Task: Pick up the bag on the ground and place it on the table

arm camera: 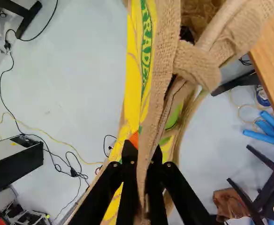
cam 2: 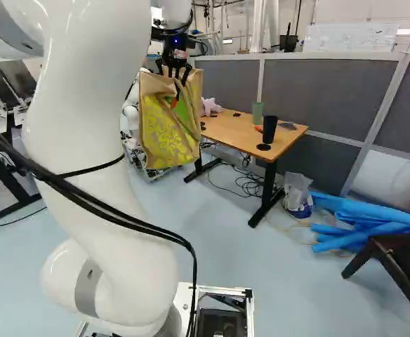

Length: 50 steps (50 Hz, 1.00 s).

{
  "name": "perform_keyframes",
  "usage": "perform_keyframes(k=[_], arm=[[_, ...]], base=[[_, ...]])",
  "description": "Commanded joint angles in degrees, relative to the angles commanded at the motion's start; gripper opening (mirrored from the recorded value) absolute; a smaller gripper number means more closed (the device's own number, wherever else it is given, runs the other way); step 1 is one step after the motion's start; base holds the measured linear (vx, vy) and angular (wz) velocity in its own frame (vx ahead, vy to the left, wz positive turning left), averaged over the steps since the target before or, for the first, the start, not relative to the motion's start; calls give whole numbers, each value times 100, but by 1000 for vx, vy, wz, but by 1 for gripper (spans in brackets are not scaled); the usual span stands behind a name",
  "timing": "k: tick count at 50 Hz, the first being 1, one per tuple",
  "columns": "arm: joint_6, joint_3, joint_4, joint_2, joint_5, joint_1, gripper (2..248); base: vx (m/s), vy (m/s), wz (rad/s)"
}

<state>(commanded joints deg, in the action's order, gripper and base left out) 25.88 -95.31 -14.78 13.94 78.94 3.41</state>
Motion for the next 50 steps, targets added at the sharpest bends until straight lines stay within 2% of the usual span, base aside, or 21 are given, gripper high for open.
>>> perform_keyframes(k=[20, 50], arm=[[0, 0, 0, 0, 0, 0, 28], [0, 0, 0, 0, 0, 0, 28]], base=[[9, -1, -2], [6, -22, -120]])
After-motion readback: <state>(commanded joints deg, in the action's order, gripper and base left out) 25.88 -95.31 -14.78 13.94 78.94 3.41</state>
